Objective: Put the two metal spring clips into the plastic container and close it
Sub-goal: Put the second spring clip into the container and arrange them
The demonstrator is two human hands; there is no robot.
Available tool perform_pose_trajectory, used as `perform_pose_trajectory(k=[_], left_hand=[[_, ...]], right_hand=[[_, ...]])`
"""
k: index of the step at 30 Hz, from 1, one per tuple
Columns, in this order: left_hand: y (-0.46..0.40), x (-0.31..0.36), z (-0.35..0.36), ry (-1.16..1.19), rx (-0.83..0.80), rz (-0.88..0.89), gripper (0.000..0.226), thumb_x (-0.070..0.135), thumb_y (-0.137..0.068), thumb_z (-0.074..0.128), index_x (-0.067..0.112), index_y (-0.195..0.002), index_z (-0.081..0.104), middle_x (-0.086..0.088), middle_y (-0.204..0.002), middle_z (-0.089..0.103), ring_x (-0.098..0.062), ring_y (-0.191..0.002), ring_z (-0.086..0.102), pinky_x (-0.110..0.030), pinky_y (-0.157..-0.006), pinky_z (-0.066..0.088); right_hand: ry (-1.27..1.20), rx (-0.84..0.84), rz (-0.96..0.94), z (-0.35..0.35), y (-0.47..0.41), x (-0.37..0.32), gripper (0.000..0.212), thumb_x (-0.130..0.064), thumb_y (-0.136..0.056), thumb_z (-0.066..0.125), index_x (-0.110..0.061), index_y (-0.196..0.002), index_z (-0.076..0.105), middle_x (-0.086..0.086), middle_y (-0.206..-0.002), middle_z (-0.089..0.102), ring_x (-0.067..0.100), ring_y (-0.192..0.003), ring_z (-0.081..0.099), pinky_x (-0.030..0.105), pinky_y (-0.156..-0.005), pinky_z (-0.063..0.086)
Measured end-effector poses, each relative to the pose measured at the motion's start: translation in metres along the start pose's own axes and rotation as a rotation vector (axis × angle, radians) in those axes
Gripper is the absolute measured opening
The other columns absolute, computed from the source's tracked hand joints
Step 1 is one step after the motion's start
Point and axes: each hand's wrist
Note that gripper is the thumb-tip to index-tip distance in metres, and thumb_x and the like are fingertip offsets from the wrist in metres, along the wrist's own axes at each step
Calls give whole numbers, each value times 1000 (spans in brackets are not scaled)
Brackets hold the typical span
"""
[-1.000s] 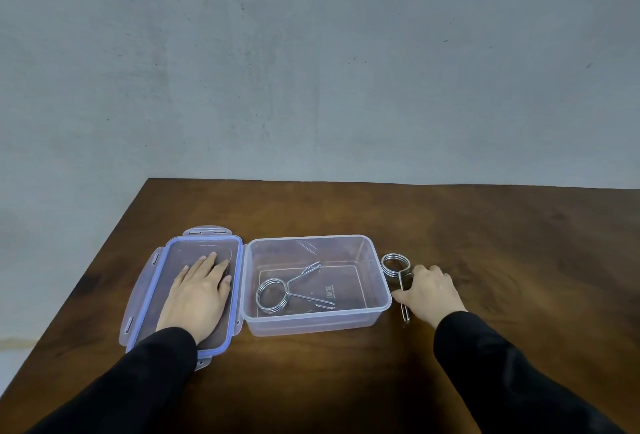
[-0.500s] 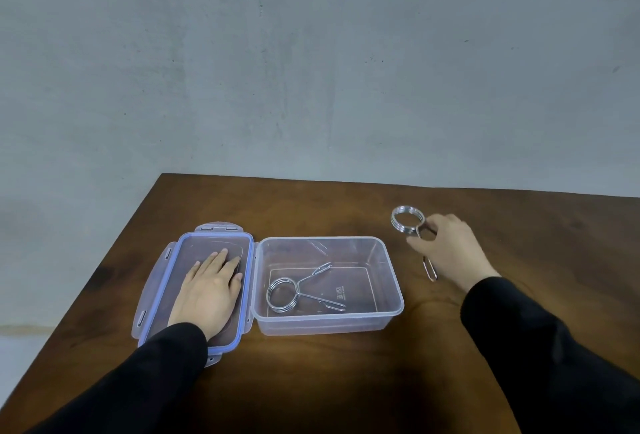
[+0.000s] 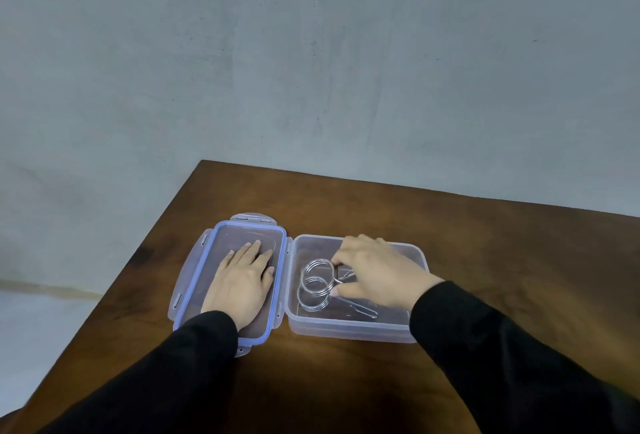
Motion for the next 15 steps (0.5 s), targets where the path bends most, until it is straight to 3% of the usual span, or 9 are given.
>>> perform_pose_trajectory(k=[2,7,15], left_hand=[[0,-1,1,-8,4,2,50,41,-102,23,25,-147,40,0,-157,36,-17,-145,27,-40,-121,14],[0,-5,3,-15,10,5,50,42,-102,23,26,-146,40,0,-157,36,-16,-145,26,-41,-121,14],[0,-5,4,-21,16,-2,50,43,-102,23,27,-146,41,1,-156,38,-17,-144,29,-41,-121,15]], right_hand=[[18,-6,-20,9,-6,-3,49,-56,-92,63,-23,-127,64,-1,-120,59,19,-114,50,38,-101,38],[40,-21,-23,23,-18,-4,48,-55,-92,62,-25,-130,63,-3,-123,57,20,-118,48,36,-89,32],[-19,-75,29,37,-20,-1,50,-53,-92,65,-28,-135,61,-4,-124,57,20,-115,49,38,-97,37]])
Point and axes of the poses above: each hand's wrist, its own y-axis away from the middle knuckle, its own z-axis out of the palm, x = y × z
